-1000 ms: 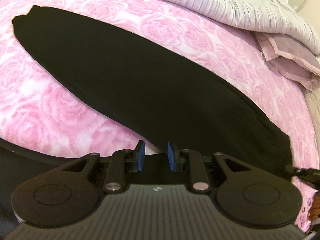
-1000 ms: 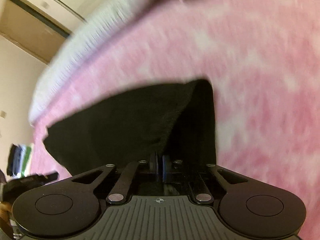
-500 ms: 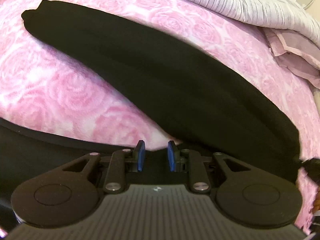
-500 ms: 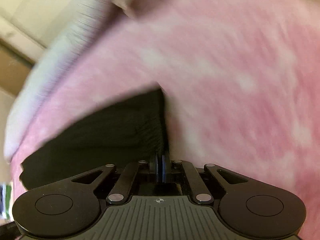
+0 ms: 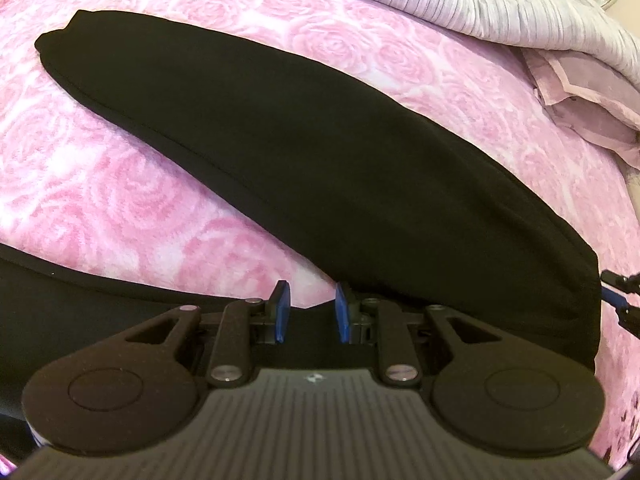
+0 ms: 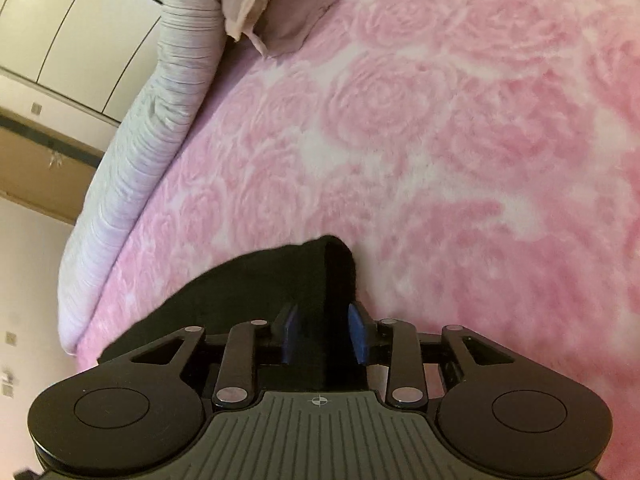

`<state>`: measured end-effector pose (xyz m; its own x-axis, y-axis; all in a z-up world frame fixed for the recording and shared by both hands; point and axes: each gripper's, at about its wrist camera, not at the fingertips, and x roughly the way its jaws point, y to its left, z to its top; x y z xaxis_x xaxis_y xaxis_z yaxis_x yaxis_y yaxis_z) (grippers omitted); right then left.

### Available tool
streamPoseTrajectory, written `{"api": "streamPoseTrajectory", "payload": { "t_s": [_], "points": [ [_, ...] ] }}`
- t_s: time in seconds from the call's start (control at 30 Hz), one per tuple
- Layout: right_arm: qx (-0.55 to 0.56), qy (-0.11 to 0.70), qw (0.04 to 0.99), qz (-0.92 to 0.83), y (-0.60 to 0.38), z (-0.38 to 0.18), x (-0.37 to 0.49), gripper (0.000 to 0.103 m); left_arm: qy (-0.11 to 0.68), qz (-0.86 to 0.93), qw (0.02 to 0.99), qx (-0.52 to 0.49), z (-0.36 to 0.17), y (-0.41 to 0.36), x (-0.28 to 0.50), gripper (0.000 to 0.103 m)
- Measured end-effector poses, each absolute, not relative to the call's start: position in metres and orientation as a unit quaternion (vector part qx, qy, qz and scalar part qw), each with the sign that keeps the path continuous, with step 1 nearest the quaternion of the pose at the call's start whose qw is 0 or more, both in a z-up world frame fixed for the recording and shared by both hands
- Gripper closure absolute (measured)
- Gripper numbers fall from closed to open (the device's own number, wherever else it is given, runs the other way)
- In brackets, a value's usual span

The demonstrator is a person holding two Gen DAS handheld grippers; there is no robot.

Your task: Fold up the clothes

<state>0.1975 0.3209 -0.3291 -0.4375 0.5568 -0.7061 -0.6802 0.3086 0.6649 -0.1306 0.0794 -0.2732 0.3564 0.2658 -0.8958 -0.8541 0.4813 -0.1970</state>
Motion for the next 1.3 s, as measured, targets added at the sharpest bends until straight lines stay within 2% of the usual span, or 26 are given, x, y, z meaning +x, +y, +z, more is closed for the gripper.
{"api": "streamPoseTrajectory", "payload": {
  "t_s": [0.03, 0.17, 0.23, 0.33, 0.43, 0.63, 0.8, 0.83, 0.87, 0.9, 1.03, 1.17, 1.23, 1.3],
  "points": [
    [-0.047, 0.611, 0.524, 0.591, 0.326, -0.332, 0.196, 0.101, 0.426, 0.377, 0.747, -0.344, -0.272, 0.08, -0.132, 0.083],
    [-0.119, 0.555, 0.565, 0.598, 0.339, -0.333, 0.181, 0.1, 0.42, 0.385, 0.749, -0.338, -0.266, 0.078, -0.139, 0.083],
    [-0.132, 0.553, 0.577, 0.586, 0.34, -0.337, 0.176, 0.094, 0.423, 0.387, 0.747, -0.336, -0.265, 0.077, -0.144, 0.083],
    [-0.128, 0.569, 0.581, 0.568, 0.323, -0.323, 0.183, 0.069, 0.423, 0.387, 0.747, -0.337, -0.262, 0.077, -0.152, 0.083],
    [-0.114, 0.594, 0.58, 0.546, 0.269, -0.308, 0.198, 0.058, 0.423, 0.386, 0.747, -0.337, -0.26, 0.077, -0.159, 0.083],
    [-0.08, 0.667, 0.564, 0.48, 0.124, -0.306, 0.201, 0.041, 0.426, 0.364, 0.754, -0.342, -0.262, 0.08, -0.18, 0.083],
    [0.018, 0.709, 0.56, 0.428, 0.056, -0.327, 0.169, 0.04, 0.415, 0.342, 0.762, -0.36, -0.266, 0.089, -0.212, 0.083],
    [0.041, 0.704, 0.568, 0.424, 0.054, -0.329, 0.162, 0.04, 0.412, 0.338, 0.764, -0.364, -0.266, 0.092, -0.222, 0.083],
    [0.059, 0.696, 0.58, 0.42, 0.055, -0.331, 0.155, 0.05, 0.408, 0.336, 0.765, -0.368, -0.266, 0.095, -0.234, 0.083],
    [0.059, 0.687, 0.594, 0.414, 0.057, -0.33, 0.149, 0.092, 0.403, 0.336, 0.765, -0.373, -0.265, 0.098, -0.248, 0.083],
    [-0.015, 0.632, 0.669, 0.391, 0.064, -0.305, 0.126, 0.094, 0.374, 0.367, 0.758, -0.388, -0.254, 0.12, -0.33, 0.083],
    [-0.025, 0.646, 0.686, 0.333, 0.06, -0.309, 0.114, 0.093, 0.354, 0.447, 0.717, -0.401, -0.247, 0.149, -0.436, 0.082],
    [-0.038, 0.636, 0.702, 0.318, 0.067, -0.306, 0.102, 0.09, 0.336, 0.499, 0.683, -0.414, -0.246, 0.162, -0.491, 0.075],
    [-0.049, 0.634, 0.707, 0.311, 0.069, -0.305, 0.094, 0.084, 0.305, 0.542, 0.648, -0.44, -0.249, 0.171, -0.54, 0.073]
  ]
}}
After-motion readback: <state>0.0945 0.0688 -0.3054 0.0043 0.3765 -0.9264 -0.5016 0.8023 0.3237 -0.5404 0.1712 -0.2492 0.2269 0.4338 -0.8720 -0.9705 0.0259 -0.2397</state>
